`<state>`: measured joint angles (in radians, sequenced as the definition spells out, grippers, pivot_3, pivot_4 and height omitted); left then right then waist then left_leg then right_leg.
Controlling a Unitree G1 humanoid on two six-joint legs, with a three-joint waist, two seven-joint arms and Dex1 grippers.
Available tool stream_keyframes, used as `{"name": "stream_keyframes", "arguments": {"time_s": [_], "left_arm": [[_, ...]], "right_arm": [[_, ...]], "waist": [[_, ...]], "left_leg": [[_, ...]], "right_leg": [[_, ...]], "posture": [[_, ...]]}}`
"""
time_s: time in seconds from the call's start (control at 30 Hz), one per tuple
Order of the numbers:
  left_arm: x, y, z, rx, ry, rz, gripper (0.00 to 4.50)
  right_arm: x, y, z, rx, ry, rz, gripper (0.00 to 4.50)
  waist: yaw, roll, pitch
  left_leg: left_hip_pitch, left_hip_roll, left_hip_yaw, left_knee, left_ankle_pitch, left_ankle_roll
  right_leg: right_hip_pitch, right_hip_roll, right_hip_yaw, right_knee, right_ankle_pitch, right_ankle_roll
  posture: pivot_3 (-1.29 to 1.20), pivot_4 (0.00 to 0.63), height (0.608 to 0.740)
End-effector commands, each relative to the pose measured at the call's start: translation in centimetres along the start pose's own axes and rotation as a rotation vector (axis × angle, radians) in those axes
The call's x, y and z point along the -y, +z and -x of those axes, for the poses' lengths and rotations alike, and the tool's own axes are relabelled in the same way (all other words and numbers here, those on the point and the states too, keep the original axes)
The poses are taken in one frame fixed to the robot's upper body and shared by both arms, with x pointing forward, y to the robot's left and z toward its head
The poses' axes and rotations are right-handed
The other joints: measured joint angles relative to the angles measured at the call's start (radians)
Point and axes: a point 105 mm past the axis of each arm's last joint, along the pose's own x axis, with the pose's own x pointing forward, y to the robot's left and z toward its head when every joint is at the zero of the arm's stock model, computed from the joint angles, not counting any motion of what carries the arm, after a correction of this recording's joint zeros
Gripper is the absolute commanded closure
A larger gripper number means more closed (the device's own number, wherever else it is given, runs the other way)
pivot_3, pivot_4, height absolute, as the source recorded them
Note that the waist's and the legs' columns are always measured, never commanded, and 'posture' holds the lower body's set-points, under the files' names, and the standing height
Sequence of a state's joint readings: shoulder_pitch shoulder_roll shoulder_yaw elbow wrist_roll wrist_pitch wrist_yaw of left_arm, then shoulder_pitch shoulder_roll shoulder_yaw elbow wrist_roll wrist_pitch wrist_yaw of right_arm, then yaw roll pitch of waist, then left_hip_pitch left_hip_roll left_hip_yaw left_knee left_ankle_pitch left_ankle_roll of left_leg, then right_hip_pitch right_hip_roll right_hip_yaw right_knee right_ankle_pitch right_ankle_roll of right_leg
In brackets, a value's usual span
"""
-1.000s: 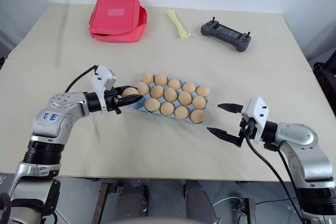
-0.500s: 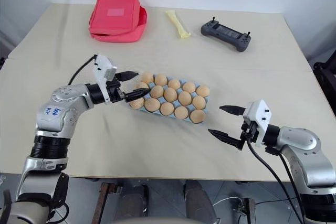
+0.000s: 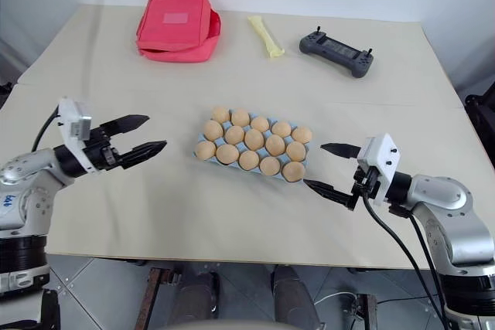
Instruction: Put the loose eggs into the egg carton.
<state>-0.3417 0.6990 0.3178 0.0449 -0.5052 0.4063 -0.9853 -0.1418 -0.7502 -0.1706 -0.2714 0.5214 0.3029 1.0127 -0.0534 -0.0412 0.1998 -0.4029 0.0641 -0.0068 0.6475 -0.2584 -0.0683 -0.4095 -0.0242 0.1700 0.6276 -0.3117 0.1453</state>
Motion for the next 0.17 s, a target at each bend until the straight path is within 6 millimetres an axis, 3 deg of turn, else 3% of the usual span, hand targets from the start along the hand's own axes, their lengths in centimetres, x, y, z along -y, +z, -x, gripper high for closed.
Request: {"name": "stream_keyframes", "arguments": {"time_s": [0.03, 0.17], "left_arm": [[-0.45, 1.05, 0.64, 0.030, 0.019, -0.048, 0.04], [-0.33, 0.95, 0.45, 0.030, 0.013, -0.052, 0.04]], "right_arm": [[0.37, 1.36, 0.10, 0.041, -0.004, 0.026, 0.00], [0.40, 1.50, 0.00, 0.044, -0.005, 0.028, 0.00]], "waist": [[-0.001, 0.000, 0.000], [-0.002, 0.000, 0.000]], "left_leg": [[0.000, 0.000, 0.000, 0.000, 0.000, 0.000], [0.000, 0.000, 0.000, -0.001, 0.000, 0.000]], "right_leg": [[0.000, 0.000, 0.000, 0.000, 0.000, 0.000], [-0.001, 0.000, 0.000, 0.000, 0.002, 0.004]], "posture": [[0.00, 0.150, 0.740], [0.00, 0.150, 0.740]]}}
